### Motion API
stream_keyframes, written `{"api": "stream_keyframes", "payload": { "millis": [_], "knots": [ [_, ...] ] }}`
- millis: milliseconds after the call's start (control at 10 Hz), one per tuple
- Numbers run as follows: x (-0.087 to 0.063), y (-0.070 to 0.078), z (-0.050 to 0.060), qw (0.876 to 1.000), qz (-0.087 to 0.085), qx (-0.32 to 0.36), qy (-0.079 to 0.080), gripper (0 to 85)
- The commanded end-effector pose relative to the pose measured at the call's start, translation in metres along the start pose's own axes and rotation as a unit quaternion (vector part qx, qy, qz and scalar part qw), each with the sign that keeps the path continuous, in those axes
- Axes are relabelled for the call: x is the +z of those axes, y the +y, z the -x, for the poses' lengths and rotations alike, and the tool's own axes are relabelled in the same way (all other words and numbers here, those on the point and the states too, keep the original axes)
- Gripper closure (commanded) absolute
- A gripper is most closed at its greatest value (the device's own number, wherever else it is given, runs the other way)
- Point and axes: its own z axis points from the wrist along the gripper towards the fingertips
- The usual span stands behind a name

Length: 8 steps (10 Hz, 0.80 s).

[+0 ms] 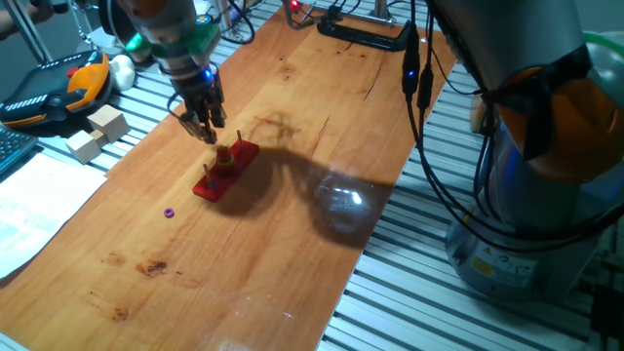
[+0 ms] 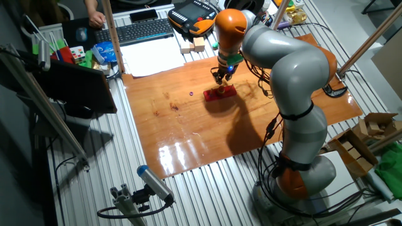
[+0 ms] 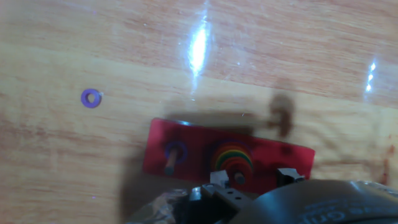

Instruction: Take out one Hanoi block and throw it aside

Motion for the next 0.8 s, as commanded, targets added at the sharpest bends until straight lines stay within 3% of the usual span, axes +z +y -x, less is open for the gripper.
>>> {"api": "stream_keyframes", "payload": {
  "millis": [0, 700],
  "knots": [
    [0.006, 0.001, 0.0, 1.0, 0.001, 0.0, -0.003, 37.3],
    [0.027, 0.003, 0.002, 1.0, 0.012, 0.0, -0.008, 35.7]
  ]
}}
